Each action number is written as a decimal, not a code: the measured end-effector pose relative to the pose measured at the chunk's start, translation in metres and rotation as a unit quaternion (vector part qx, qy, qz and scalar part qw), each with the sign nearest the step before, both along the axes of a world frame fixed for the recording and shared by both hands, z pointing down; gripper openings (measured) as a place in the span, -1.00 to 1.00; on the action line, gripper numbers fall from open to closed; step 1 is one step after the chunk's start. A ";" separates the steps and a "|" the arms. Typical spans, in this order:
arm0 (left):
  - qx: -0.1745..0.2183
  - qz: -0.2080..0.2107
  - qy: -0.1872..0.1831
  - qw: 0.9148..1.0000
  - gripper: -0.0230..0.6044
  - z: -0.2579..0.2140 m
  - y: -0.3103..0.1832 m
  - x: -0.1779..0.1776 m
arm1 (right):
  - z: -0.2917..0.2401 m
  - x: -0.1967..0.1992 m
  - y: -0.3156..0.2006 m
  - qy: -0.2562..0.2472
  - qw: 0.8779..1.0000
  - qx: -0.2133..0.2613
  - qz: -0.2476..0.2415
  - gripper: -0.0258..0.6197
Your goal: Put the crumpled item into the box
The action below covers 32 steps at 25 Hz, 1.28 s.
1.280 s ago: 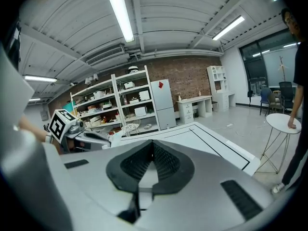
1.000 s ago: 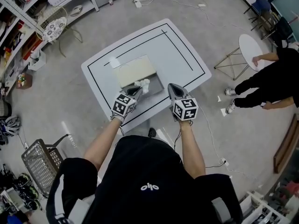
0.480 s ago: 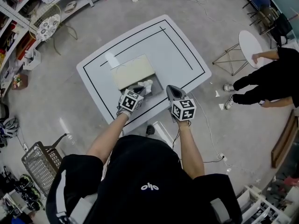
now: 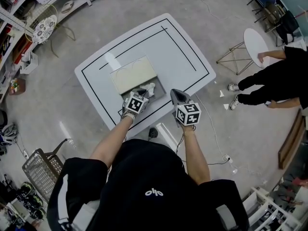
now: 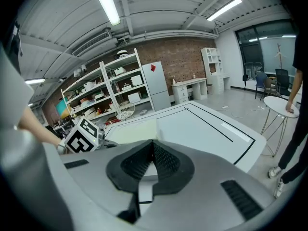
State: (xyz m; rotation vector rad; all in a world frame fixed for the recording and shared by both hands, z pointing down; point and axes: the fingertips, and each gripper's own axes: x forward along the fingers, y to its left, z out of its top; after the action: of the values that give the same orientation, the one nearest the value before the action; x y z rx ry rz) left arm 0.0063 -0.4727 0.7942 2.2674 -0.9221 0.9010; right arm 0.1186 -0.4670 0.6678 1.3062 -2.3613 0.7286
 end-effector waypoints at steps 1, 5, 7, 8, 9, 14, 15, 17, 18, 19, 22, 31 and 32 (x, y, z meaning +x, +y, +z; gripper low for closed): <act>-0.002 0.001 0.001 1.000 -0.89 -0.001 0.000 0.001 | 0.001 0.001 0.000 0.000 1.000 -0.001 0.000 -0.89; 0.002 0.005 -0.002 1.000 -0.81 -0.001 0.000 0.003 | 0.001 0.002 0.003 0.001 1.000 -0.002 0.002 -0.89; 0.003 0.006 -0.005 1.000 -0.70 -0.002 0.003 0.003 | -0.001 0.004 0.005 0.001 1.000 0.000 0.001 -0.89; 0.003 0.006 -0.006 1.000 -0.67 -0.004 0.004 0.002 | -0.002 0.005 0.006 0.000 1.000 0.002 0.002 -0.89; 0.005 0.005 -0.007 1.000 -0.66 -0.006 0.006 0.002 | -0.004 0.006 0.007 -0.001 1.000 0.003 0.002 -0.89; 0.043 -0.005 0.011 0.999 -0.66 -0.029 0.005 -0.003 | -0.013 0.008 0.012 -0.003 1.000 0.015 0.002 -0.89; 0.050 -0.006 0.018 0.999 -0.66 -0.037 0.006 -0.003 | -0.016 0.009 0.013 -0.003 1.000 0.018 0.001 -0.89; 0.062 -0.009 0.029 0.998 -0.66 -0.058 0.010 -0.002 | -0.023 0.010 0.016 -0.004 1.000 0.024 0.000 -0.89; 0.070 -0.012 0.034 0.997 -0.66 -0.068 0.012 -0.003 | -0.026 0.010 0.017 -0.005 1.000 0.028 0.000 -0.89; 0.079 -0.015 0.040 0.996 -0.66 -0.077 0.014 -0.005 | -0.030 0.010 0.019 -0.006 0.999 0.032 -0.001 -0.89; 0.107 -0.030 0.055 0.992 -0.74 -0.103 0.019 -0.012 | -0.042 0.011 0.024 -0.008 0.999 0.046 -0.004 -0.89; 0.185 -0.080 0.097 0.975 -0.90 -0.185 0.047 -0.045 | -0.080 0.007 0.048 -0.015 0.996 0.087 -0.019 -0.89; 0.194 -0.083 0.100 0.972 -0.90 -0.193 0.051 -0.049 | -0.083 0.005 0.050 -0.014 0.996 0.091 -0.022 -0.89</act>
State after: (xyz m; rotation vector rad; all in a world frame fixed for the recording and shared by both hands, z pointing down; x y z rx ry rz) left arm -0.0424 -0.4220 0.6011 2.4968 -1.2584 0.4364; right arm 0.1239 -0.4170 0.5843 1.3180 -2.5205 0.5321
